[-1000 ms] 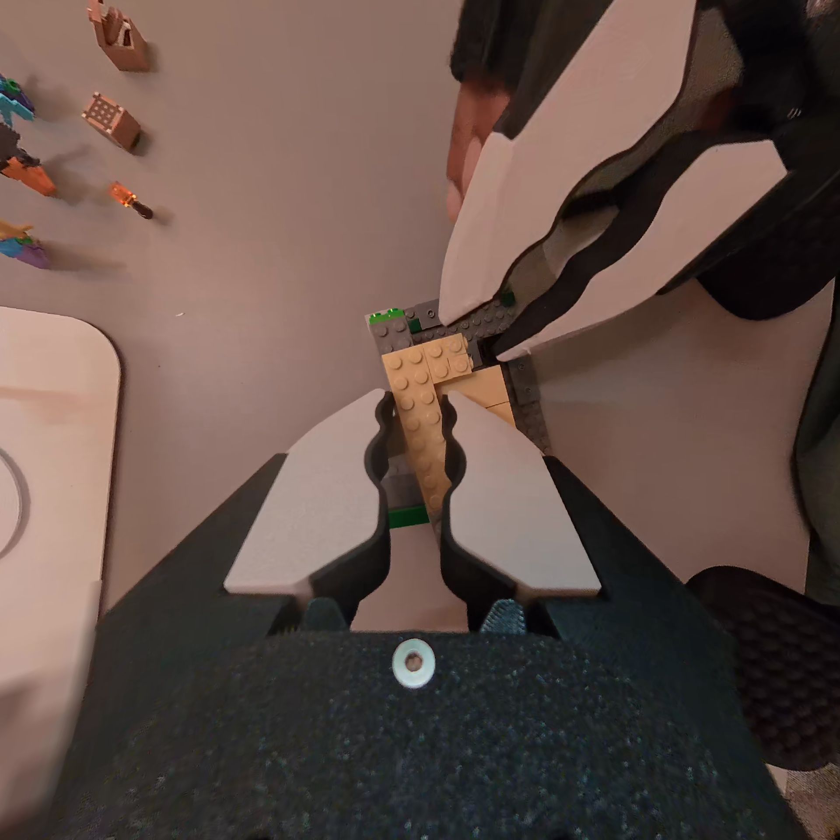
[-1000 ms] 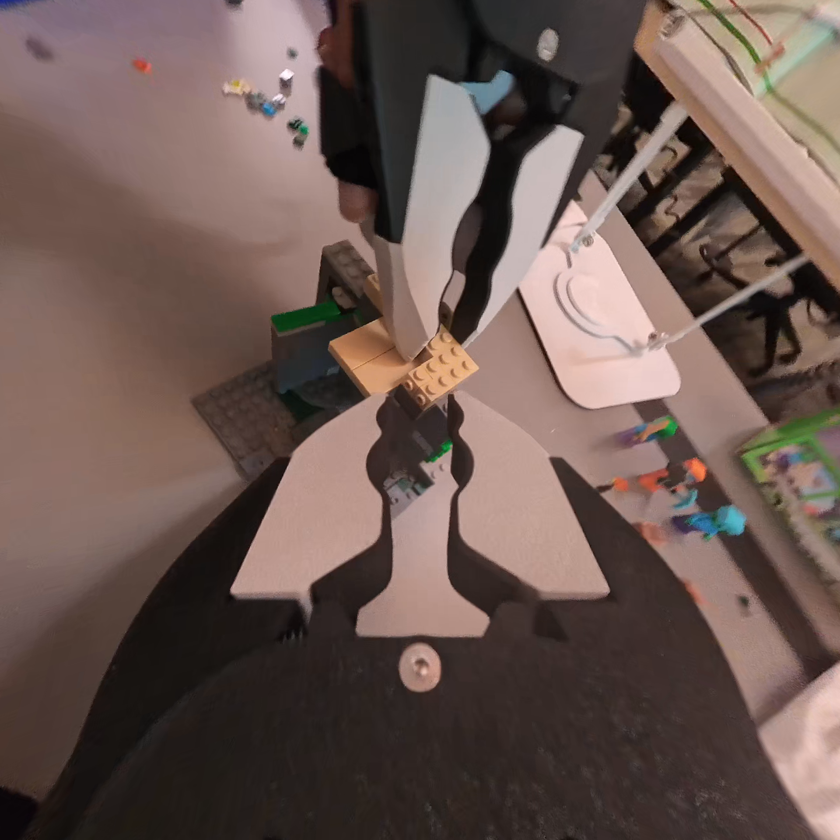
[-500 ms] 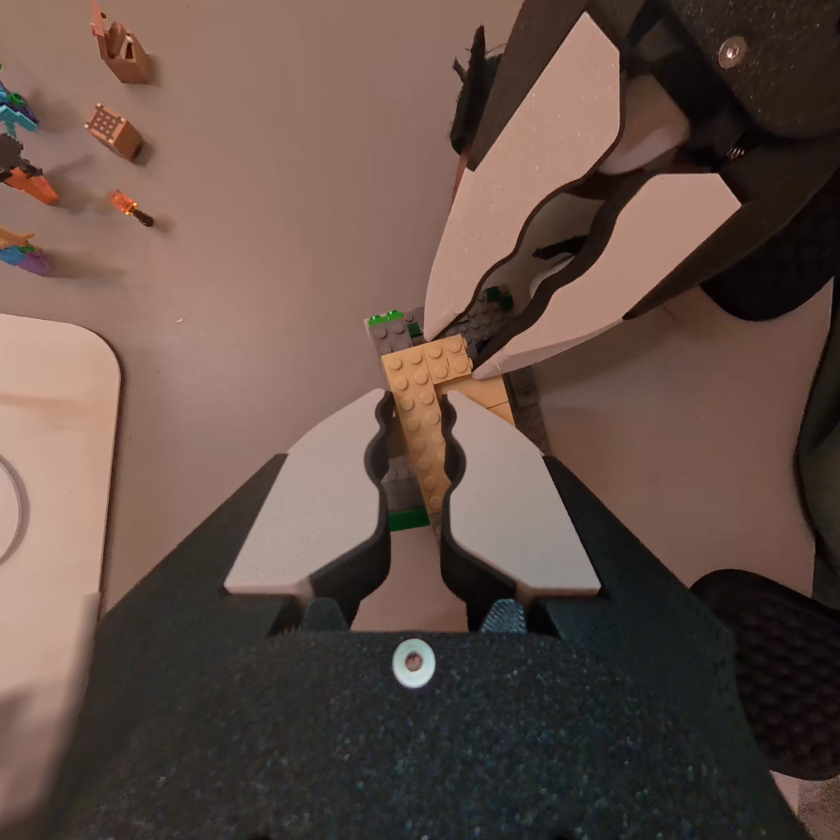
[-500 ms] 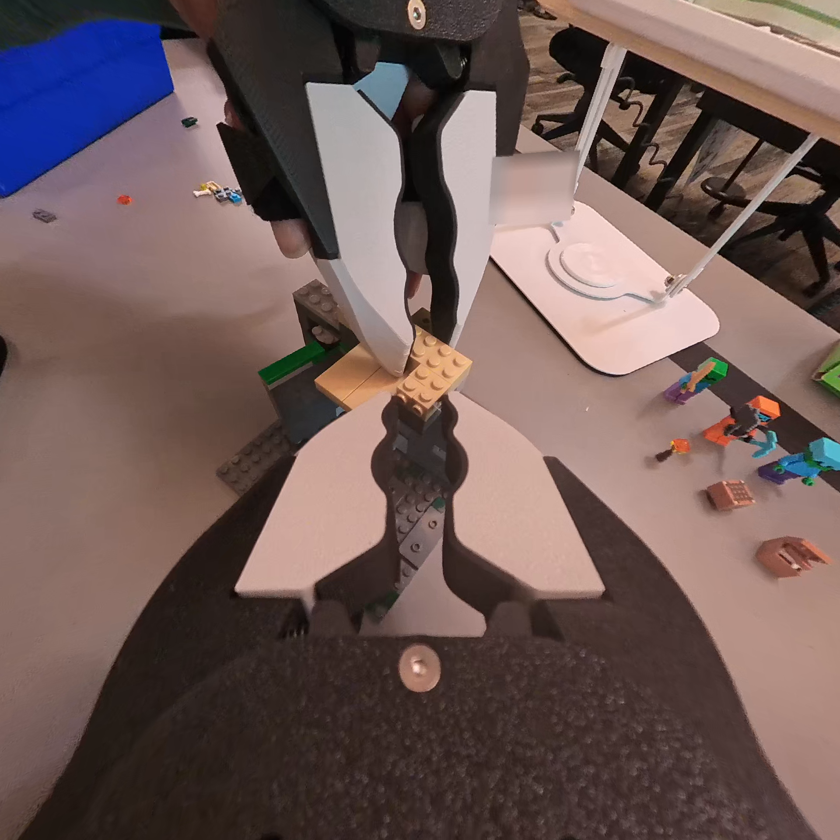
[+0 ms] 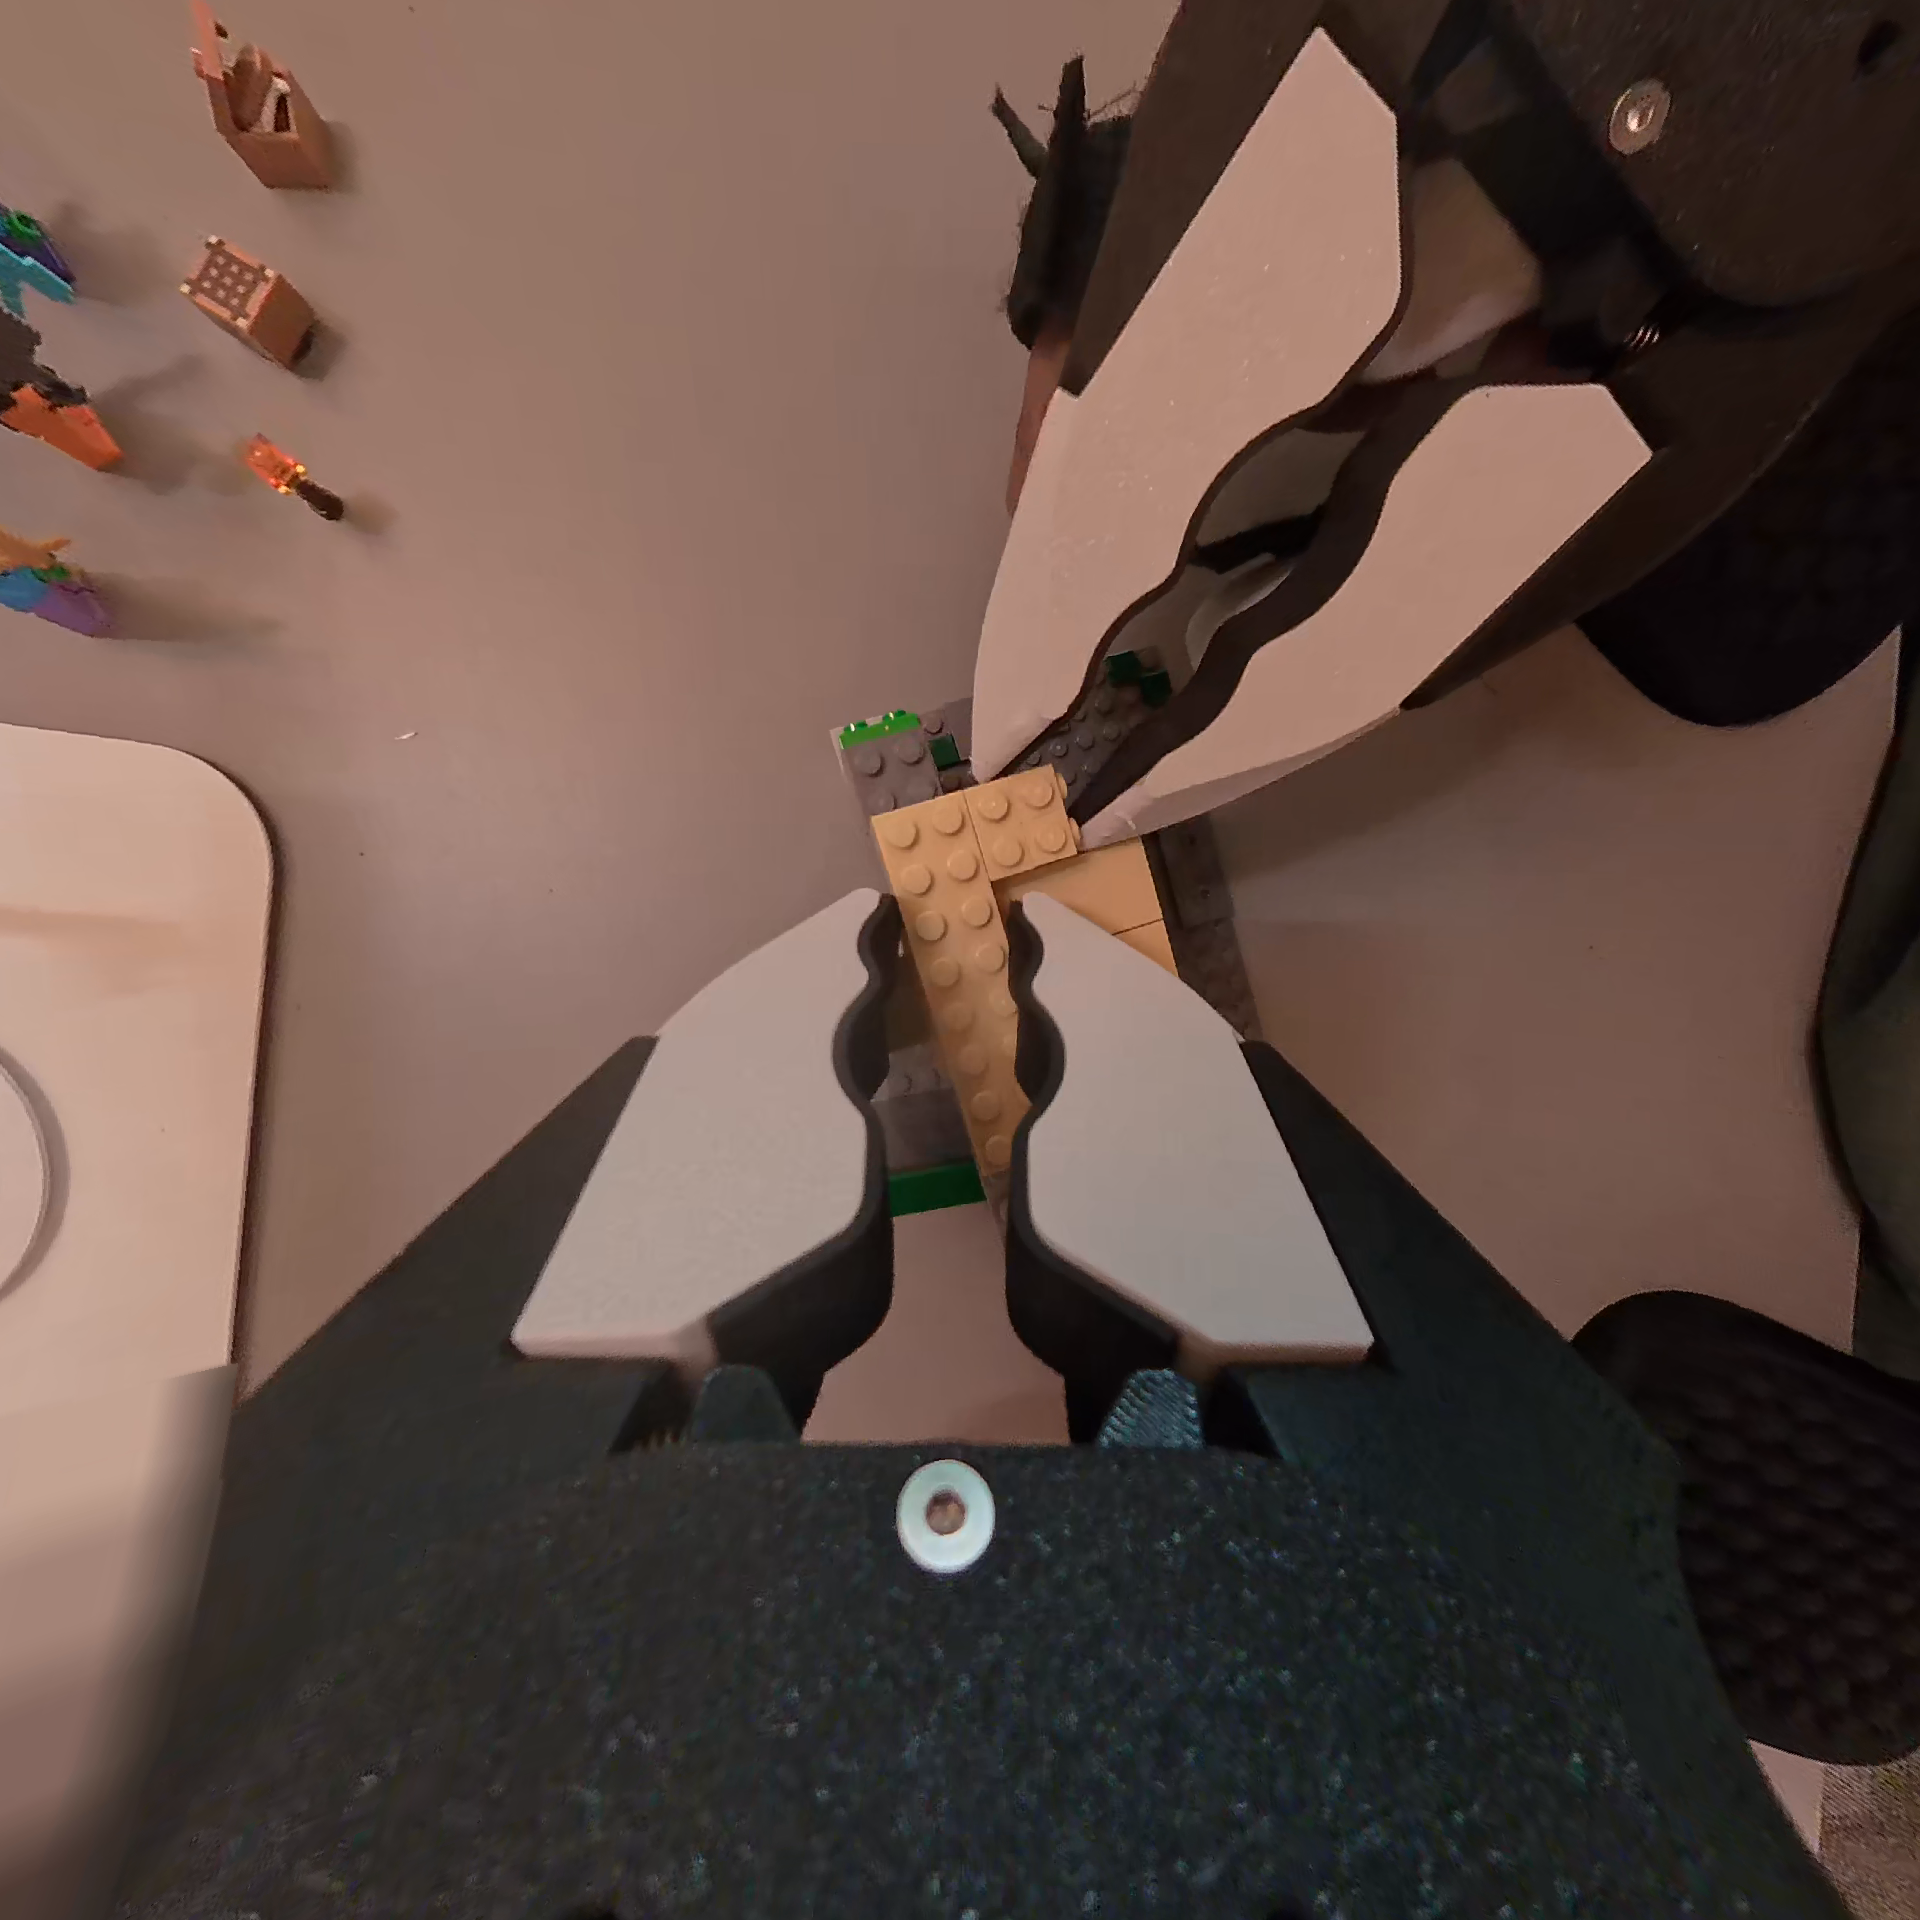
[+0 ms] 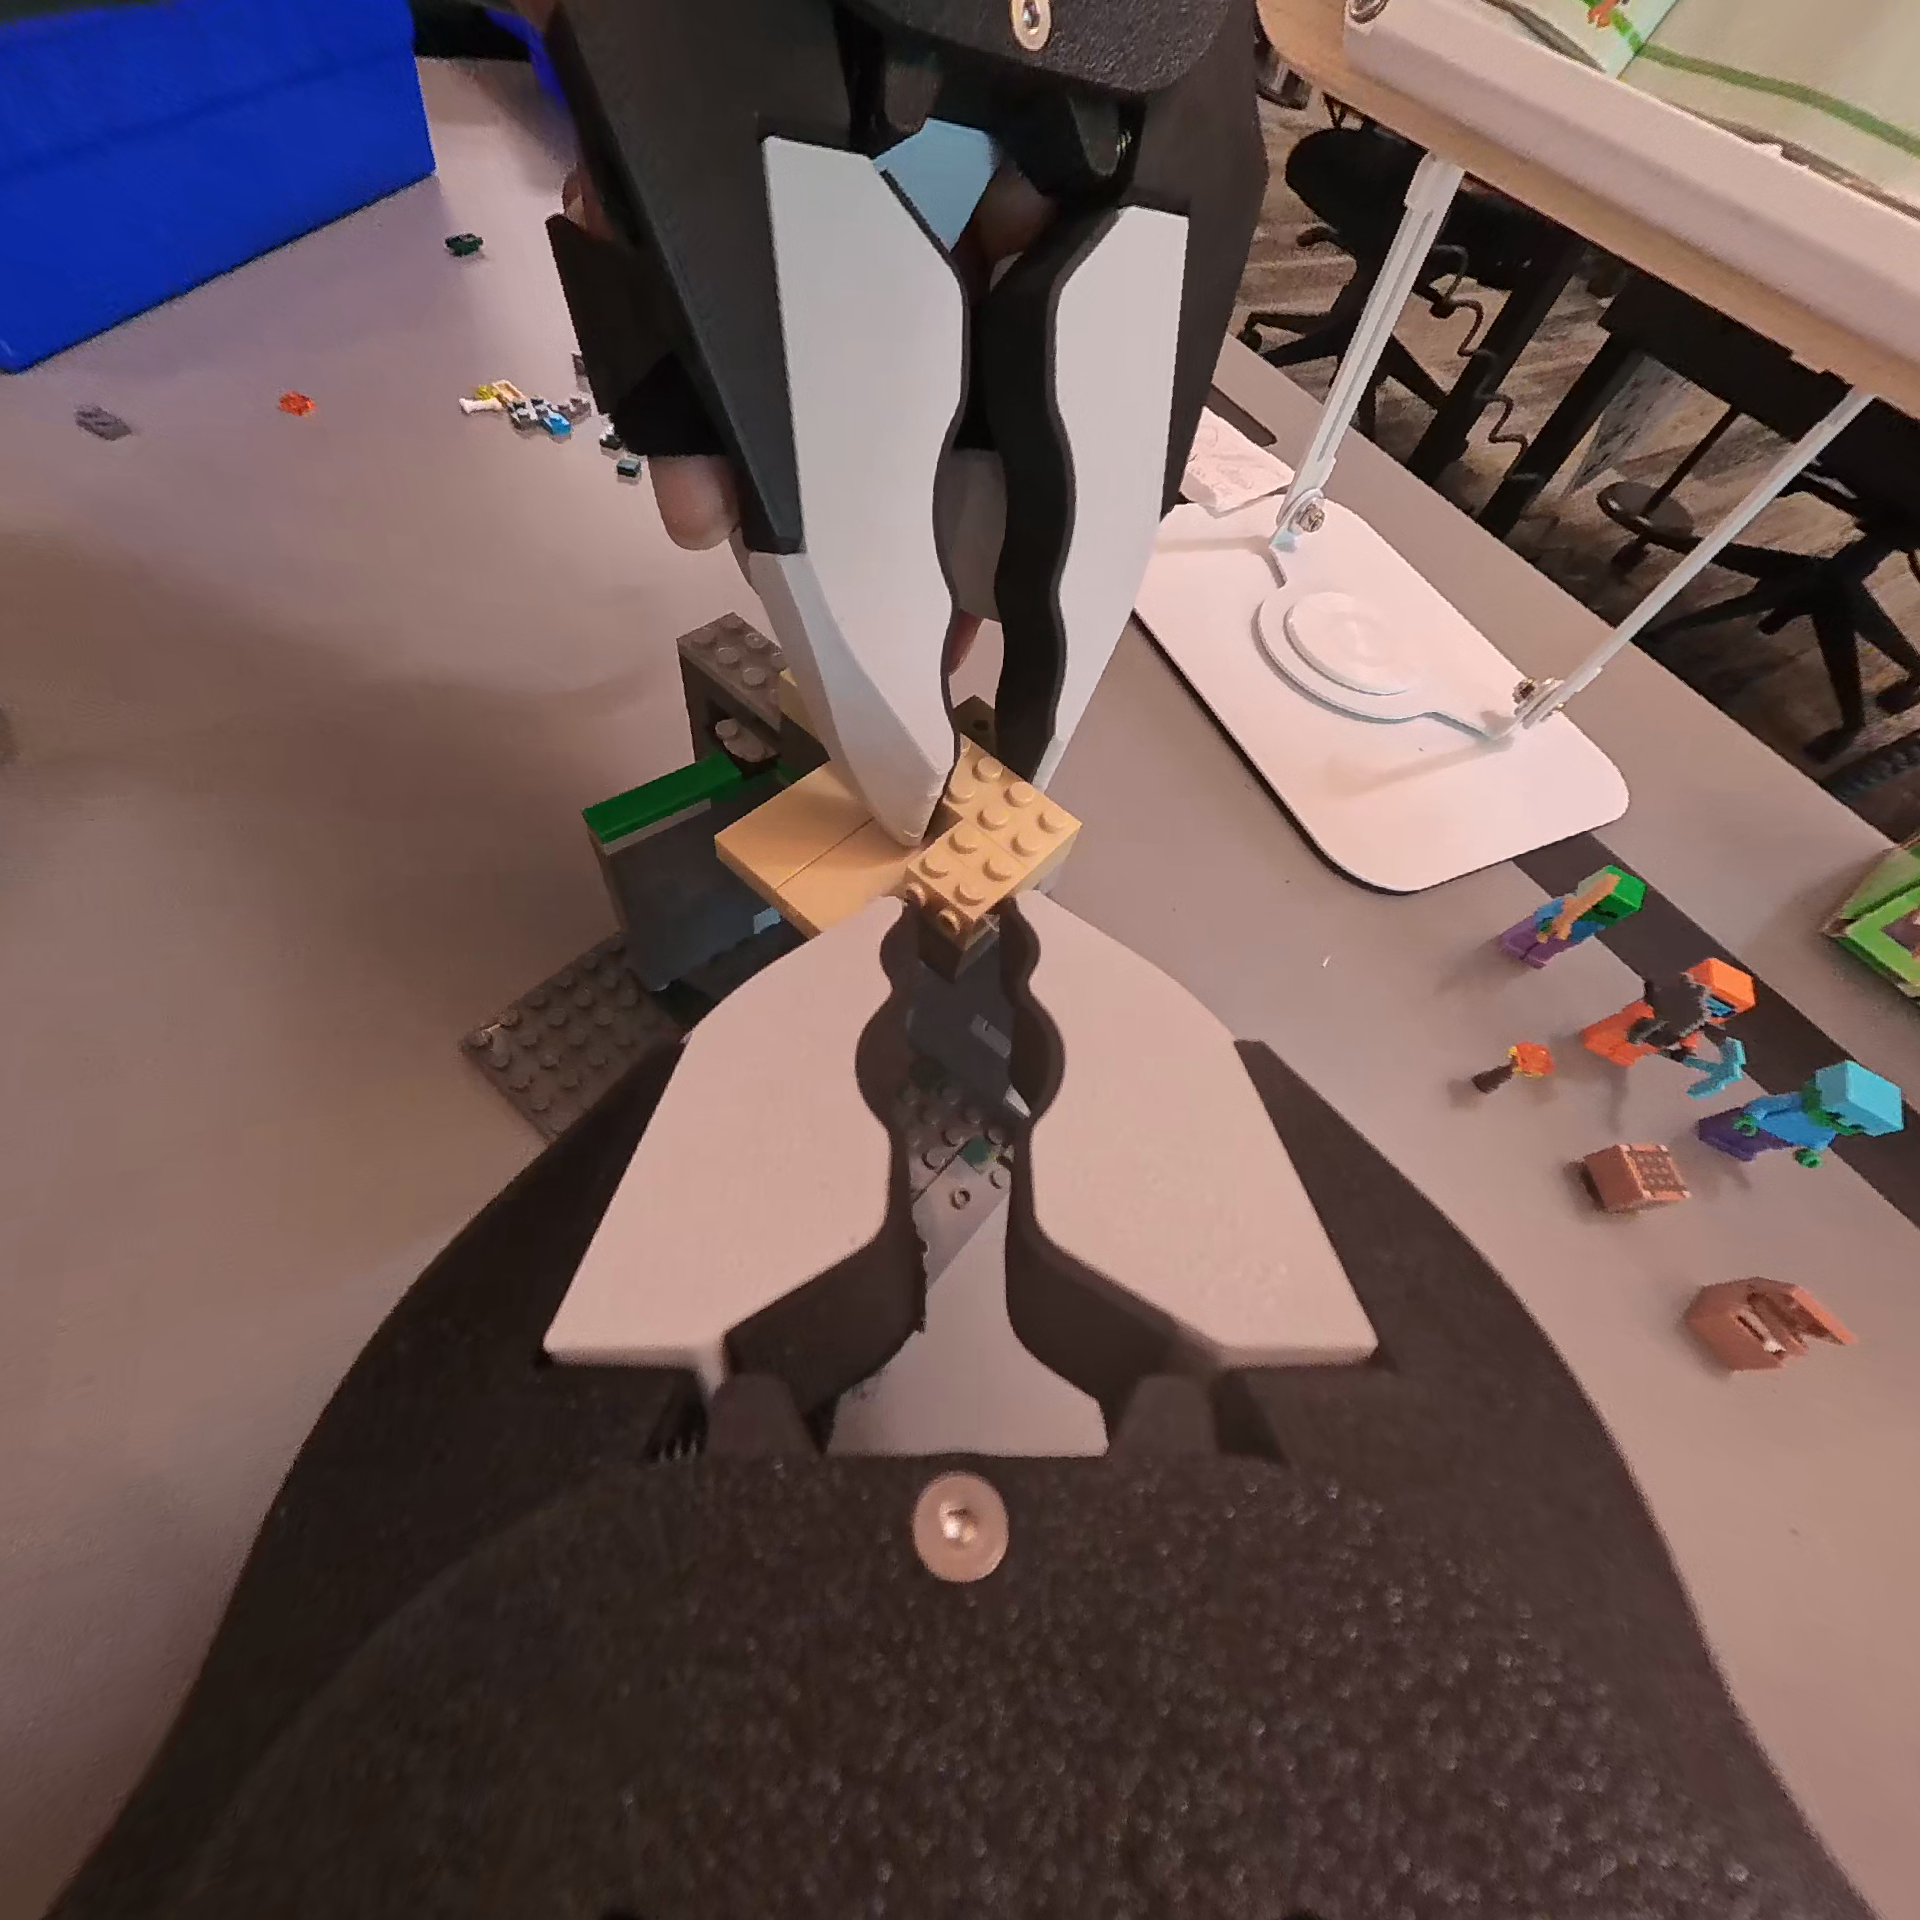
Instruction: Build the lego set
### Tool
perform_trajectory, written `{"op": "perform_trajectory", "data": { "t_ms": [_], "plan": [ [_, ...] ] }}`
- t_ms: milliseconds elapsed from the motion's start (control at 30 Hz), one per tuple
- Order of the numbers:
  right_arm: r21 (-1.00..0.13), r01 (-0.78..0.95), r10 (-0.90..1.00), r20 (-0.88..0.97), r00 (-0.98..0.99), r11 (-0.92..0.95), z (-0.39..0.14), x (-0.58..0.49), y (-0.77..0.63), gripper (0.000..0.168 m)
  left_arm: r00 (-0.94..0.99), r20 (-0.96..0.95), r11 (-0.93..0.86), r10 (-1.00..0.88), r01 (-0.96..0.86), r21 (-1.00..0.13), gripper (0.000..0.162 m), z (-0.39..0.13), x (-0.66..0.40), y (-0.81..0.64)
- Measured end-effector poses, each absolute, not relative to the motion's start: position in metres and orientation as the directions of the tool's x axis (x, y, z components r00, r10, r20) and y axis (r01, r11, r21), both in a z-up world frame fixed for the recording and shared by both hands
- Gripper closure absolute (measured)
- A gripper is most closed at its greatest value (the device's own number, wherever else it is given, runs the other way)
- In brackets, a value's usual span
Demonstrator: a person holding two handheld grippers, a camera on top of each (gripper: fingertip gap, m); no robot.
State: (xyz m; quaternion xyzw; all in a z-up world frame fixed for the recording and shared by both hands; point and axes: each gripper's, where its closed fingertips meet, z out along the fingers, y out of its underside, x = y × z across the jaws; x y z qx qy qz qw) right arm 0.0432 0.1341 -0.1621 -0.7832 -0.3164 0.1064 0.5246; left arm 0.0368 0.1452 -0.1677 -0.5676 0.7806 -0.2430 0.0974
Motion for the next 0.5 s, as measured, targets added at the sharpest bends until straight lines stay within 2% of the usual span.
{"op": "perform_trajectory", "data": {
  "t_ms": [200, 300, 500],
  "plan": [
    [-0.885, 0.415, 0.622, 0.205, 0.756, -0.212, -0.156, 0.043, 0.129, 0.154, -0.337, 0.124, 0.236, -0.933, -0.837, -0.493, 0.143, -0.168, 0.037, 0.144],
    [-0.872, 0.471, 0.630, 0.292, 0.720, -0.134, -0.147, 0.042, 0.125, 0.158, -0.339, 0.119, 0.242, -0.933, -0.837, -0.490, 0.143, -0.168, 0.037, 0.144],
    [-0.721, 0.692, 0.680, 0.486, 0.549, -0.044, -0.152, 0.038, 0.128, 0.164, -0.355, 0.114, 0.265, -0.928, -0.842, -0.469, 0.143, -0.168, 0.037, 0.144]
  ]
}}
